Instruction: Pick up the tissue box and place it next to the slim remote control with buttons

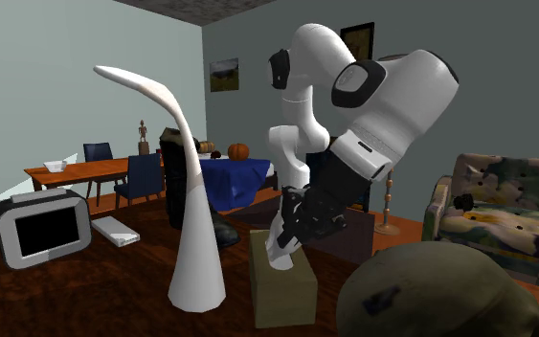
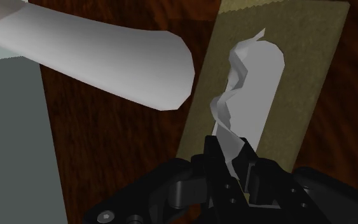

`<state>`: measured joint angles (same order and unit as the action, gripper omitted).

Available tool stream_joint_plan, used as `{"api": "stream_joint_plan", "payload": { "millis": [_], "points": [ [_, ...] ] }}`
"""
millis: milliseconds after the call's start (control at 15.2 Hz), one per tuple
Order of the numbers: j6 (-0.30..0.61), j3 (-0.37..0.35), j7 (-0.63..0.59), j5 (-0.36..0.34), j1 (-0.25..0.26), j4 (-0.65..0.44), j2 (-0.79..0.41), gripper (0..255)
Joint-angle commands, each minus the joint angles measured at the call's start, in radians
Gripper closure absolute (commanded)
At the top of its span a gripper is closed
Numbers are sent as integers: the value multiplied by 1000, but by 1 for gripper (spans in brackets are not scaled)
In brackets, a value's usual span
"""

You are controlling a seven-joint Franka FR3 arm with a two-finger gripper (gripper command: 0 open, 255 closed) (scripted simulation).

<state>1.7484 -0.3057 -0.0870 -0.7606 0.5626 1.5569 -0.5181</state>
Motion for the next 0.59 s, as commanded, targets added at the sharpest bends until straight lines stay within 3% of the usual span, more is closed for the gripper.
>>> {"api": "stream_joint_plan", "payload": {
  "millis": [0,528],
  "points": [
    [2,0,0,0,0,1,-2,255],
    [-39,-5,30,13,1,-26,23,255]
  ]
}}
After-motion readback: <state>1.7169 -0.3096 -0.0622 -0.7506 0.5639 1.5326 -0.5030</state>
